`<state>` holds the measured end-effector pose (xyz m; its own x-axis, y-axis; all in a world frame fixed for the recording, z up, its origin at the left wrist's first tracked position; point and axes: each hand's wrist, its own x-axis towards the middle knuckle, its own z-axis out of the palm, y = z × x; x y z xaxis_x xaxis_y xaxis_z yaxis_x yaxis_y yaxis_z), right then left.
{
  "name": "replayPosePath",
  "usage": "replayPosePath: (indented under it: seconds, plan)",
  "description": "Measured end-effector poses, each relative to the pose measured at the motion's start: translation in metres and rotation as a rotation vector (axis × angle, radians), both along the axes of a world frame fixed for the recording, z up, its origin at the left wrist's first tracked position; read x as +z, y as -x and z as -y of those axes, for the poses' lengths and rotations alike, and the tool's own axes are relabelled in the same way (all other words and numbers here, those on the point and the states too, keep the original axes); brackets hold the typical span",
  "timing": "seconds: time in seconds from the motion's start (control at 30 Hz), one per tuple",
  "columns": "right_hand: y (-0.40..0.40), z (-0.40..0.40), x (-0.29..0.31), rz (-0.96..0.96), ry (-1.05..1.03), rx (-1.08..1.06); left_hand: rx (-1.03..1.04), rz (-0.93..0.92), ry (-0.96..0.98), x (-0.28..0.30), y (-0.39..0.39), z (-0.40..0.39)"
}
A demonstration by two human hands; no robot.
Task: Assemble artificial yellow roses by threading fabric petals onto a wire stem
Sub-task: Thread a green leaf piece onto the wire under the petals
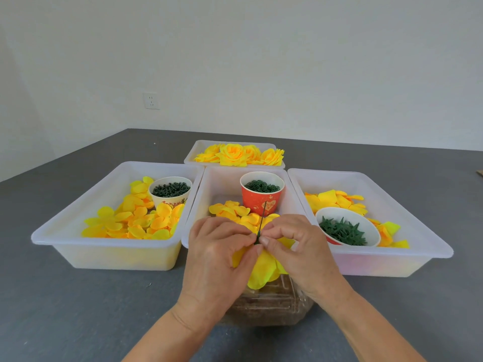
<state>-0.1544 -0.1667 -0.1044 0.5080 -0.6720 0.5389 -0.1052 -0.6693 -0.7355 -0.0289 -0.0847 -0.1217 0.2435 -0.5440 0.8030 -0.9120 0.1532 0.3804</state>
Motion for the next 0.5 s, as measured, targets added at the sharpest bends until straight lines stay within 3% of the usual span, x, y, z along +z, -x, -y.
replayPosePath:
  seconds: [0.27,0.5]
  plan:
    - [-0.001,0.0,-0.011,0.076,0.057,0.024,-0.046,-0.18,0.019,-0.007,0.005,0.0]
    - [-0.003,0.003,-0.019,0.149,0.079,0.044,-0.065,-0.165,0.108,-0.017,0.007,0.006]
